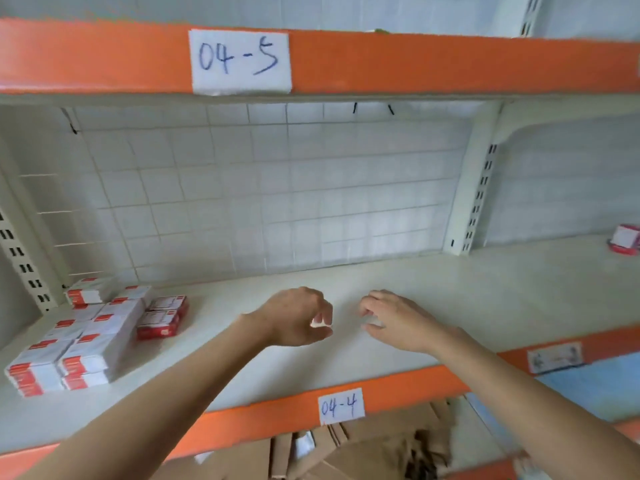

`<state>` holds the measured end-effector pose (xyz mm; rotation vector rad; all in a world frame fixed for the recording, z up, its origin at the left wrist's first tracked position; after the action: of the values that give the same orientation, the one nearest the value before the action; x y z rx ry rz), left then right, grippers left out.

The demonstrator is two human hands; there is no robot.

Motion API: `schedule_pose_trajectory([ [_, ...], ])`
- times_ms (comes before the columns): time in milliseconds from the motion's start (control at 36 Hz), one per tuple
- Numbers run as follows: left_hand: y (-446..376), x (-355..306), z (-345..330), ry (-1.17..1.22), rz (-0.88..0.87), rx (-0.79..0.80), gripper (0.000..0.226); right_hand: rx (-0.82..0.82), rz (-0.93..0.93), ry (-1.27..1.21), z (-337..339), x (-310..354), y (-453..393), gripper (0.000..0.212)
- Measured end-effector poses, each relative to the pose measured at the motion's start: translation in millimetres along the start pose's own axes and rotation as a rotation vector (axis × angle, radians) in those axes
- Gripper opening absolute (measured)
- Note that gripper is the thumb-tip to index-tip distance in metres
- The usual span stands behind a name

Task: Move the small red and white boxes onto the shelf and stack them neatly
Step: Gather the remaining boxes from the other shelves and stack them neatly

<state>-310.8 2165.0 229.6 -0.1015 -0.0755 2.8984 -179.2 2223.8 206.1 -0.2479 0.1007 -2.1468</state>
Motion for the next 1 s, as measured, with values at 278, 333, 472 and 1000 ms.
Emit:
schedule_pose_trajectory([
  [278, -98, -168, -16, 0.088, -0.041, -0.124, 0.019, -0.089, -0.234, -0.108, 48, -135, 157, 0.027],
  [333, -116, -199, -21, 0.112, -0.042, -0.134, 0.02, -0.094, -0.281, -0.121, 54, -159, 187, 0.027],
  [472, -156, -275, -36, 0.175, -0.115, -0.074, 0.017, -0.145, -0.335, -0.079, 67, -211, 243, 0.027],
  [1000, -364, -409, -55, 0.204, -0.252, -0.069, 0.022, -0.184, -0.521, -0.002, 112, -414, 311, 0.035],
])
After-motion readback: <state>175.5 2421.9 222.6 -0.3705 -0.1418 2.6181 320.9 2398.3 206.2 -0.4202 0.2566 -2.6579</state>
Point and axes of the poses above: each hand's wrist, its own y-axis away from the middle knuckle, its own z-axis out of the back of the hand, x = y × z, the point moved 6 cm from there along -y, towards the middle knuckle, and after that the axes turned 6 degrees about z, right-handed, at the moved point
